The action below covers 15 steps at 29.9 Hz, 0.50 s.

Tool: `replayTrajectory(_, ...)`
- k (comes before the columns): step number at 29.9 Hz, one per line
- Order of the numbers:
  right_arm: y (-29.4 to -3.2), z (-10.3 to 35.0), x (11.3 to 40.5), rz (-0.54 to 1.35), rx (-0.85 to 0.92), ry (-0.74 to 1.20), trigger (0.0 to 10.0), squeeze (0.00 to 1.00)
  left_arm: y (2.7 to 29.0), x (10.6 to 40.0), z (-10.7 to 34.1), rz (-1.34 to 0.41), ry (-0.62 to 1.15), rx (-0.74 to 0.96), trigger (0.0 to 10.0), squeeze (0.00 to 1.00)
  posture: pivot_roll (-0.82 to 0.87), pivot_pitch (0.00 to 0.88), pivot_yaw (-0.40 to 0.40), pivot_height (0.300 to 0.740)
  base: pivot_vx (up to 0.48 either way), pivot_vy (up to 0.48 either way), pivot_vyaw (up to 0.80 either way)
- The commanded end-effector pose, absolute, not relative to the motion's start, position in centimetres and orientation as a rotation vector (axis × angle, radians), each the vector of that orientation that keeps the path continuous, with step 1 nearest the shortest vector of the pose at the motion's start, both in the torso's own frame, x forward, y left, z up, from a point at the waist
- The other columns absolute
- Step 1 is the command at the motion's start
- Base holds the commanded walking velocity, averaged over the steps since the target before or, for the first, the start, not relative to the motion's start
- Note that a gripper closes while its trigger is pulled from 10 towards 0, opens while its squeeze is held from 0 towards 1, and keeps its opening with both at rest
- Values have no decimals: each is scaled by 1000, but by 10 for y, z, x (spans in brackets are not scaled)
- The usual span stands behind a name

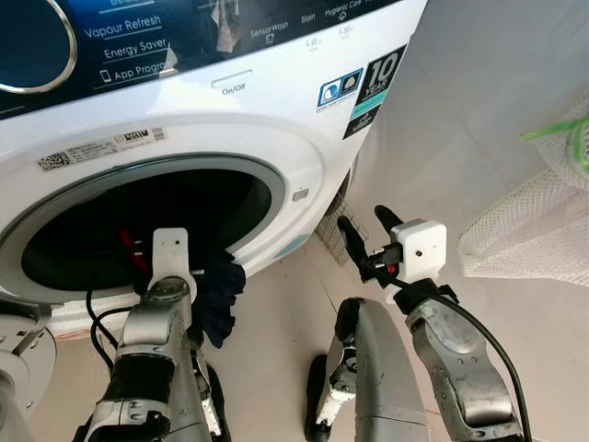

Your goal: Clothes washing

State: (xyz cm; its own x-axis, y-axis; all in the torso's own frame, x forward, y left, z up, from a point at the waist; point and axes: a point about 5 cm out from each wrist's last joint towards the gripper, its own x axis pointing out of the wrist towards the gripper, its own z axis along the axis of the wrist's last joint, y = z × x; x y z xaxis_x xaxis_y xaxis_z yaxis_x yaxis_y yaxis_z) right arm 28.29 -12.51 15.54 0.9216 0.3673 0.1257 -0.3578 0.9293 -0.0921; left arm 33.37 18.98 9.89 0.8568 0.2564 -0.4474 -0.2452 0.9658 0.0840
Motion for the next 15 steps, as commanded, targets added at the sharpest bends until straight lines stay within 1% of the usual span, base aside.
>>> replayTrajectory(1, -129, 150, 280, 367, -71, -121, 10000, 0, 191, 332, 89, 277, 485, 5, 10000, 0, 20, 382, -135, 511, 0, 0, 0)
replayTrajectory(11, -131, 151, 280, 368, -77, -120, 10000, 0, 198, 338, 78, 302, 466, 17, 10000, 0, 5, 388, -148, 511, 0, 0, 0)
replayTrajectory(12, -131, 151, 280, 368, -78, -120, 10000, 0, 198, 339, 78, 303, 464, 10, 8706, 0, 3, 389, -149, 511, 0, 0, 0)
replayTrajectory(13, -131, 151, 280, 368, -78, -120, 10000, 0, 198, 339, 78, 303, 464, 10, 8706, 0, 3, 389, -149, 511, 0, 0, 0)
replayTrajectory(14, -131, 151, 280, 369, -80, -120, 10000, 0, 199, 340, 77, 303, 452, 0, 0, 0, 1, 389, -151, 511, 0, 0, 0)
replayTrajectory(15, -131, 151, 280, 370, -81, -119, 10000, 0, 199, 341, 78, 303, 447, -2, 0, 0, 1, 389, -151, 511, 0, 0, 0)
